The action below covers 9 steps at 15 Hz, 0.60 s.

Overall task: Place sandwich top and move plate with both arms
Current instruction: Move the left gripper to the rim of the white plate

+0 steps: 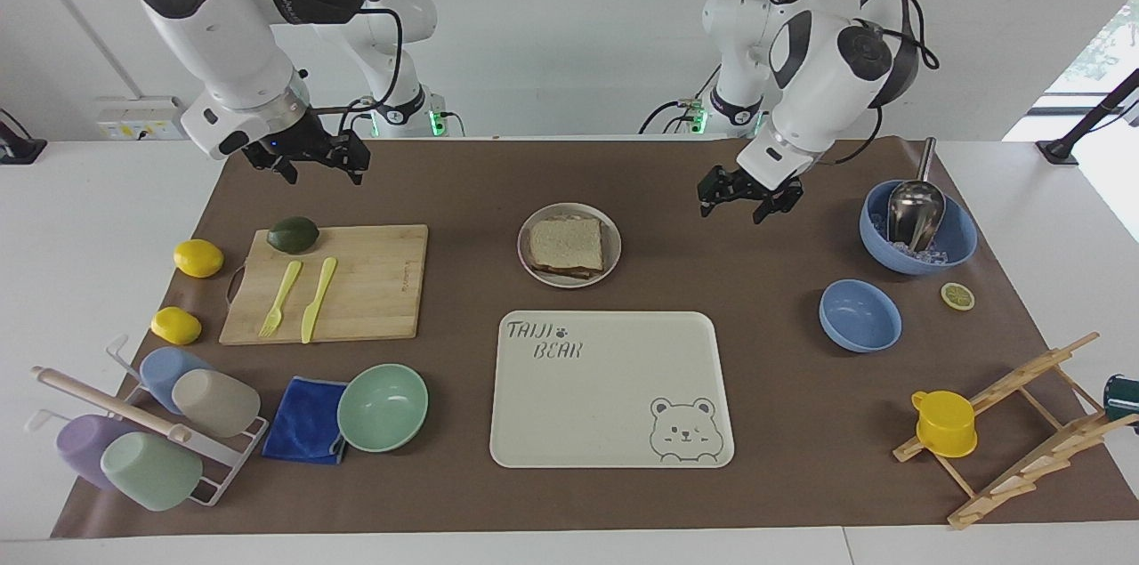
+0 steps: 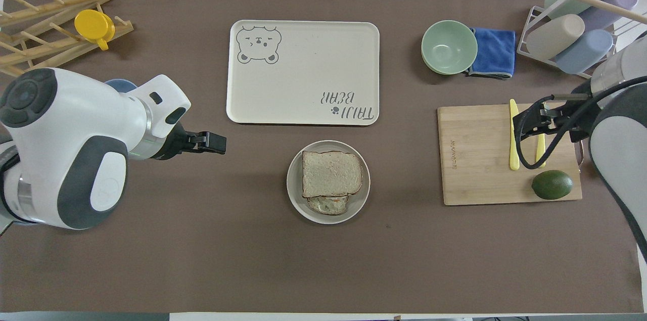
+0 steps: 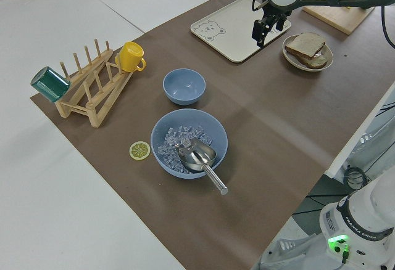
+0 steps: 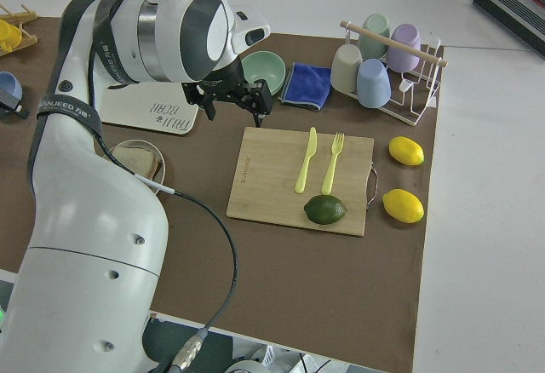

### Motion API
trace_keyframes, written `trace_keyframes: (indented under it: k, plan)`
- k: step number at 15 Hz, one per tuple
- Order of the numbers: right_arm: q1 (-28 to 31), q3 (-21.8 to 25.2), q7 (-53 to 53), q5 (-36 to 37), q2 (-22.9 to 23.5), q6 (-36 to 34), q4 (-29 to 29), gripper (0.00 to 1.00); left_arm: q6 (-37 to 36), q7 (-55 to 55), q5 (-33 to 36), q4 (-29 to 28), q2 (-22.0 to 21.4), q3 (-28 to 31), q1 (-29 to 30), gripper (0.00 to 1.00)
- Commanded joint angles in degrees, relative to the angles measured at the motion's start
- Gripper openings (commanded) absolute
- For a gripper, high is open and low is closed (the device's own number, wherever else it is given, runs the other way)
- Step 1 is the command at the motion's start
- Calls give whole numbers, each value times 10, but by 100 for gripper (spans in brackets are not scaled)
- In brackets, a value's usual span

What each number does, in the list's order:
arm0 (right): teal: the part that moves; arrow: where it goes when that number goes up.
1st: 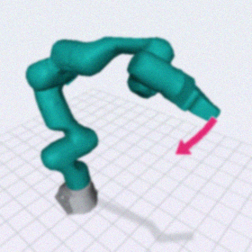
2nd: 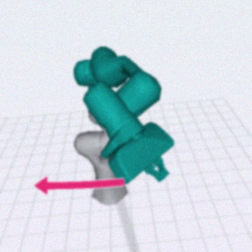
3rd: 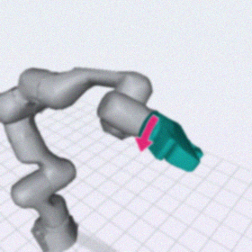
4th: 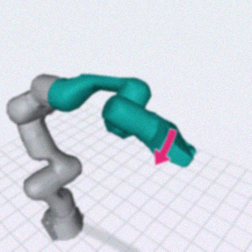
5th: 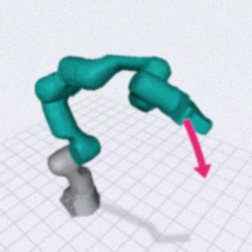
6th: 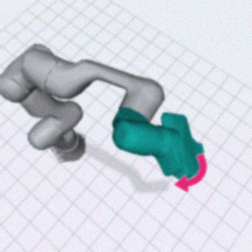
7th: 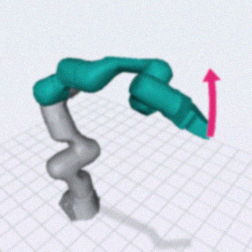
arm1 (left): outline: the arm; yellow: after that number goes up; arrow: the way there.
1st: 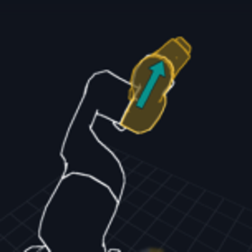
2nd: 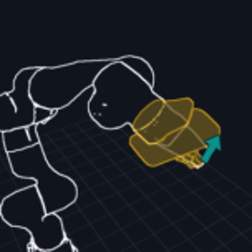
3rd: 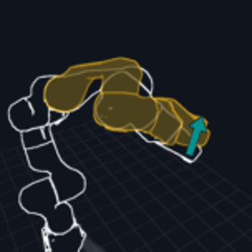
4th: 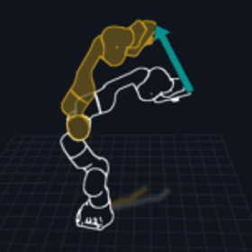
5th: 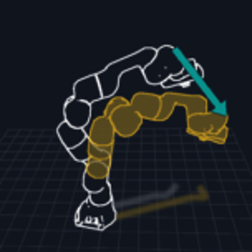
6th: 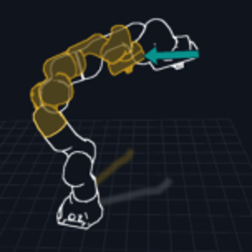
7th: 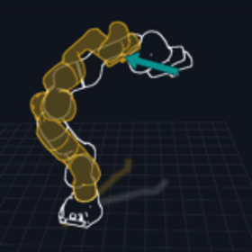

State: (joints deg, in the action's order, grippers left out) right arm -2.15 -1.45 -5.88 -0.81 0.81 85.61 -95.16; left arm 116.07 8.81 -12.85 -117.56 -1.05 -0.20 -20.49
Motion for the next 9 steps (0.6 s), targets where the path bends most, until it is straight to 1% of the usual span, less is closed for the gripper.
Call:
trace_keyframes:
  k: [1,4,7,9]
  plan:
    - [0,-1,13,-1,-20,-3,-16,100,76,31,-10,-19,41,7,-46,100]
    - [0,6,14,-1,-20,-8,-17,100,144,33,-17,-71,45,6,-77,100]
    - [8,4,15,0,-19,-8,-12,100,153,33,-18,-79,61,5,-92,100]
    - [8,7,15,2,-18,-10,-10,100,165,32,-43,-80,71,6,-102,97]
